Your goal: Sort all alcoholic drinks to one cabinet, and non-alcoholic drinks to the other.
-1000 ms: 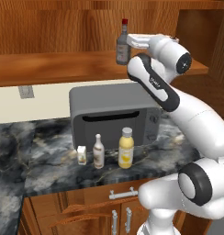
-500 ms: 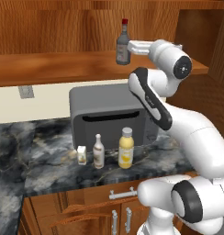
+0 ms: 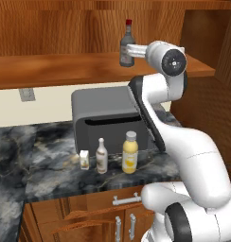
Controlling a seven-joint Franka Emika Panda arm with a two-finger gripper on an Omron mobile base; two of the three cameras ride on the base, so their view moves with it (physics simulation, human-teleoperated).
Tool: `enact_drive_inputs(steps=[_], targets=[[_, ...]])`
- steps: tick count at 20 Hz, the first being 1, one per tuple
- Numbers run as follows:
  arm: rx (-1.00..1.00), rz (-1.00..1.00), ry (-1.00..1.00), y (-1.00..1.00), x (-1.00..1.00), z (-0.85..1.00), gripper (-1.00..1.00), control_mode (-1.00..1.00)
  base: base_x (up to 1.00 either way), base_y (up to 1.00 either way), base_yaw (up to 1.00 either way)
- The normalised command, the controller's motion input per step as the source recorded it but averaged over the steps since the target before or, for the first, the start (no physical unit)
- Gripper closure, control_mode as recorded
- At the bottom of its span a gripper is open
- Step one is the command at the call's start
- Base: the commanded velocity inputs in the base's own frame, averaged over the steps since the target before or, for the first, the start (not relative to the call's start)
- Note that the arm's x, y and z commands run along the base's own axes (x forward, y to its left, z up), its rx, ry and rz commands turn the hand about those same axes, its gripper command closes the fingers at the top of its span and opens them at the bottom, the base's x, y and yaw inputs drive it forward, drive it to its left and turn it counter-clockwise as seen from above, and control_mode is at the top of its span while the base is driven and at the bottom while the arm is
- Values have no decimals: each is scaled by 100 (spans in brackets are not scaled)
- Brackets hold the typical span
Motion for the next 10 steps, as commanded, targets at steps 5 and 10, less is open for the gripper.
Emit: enact_drive_inputs(steps=[5,10], targets=[[0,-15,13,9,-39,-3,-100,-100,0,0,0],[0,-14,10,12,-19,-12,-100,-100,0,0,0]])
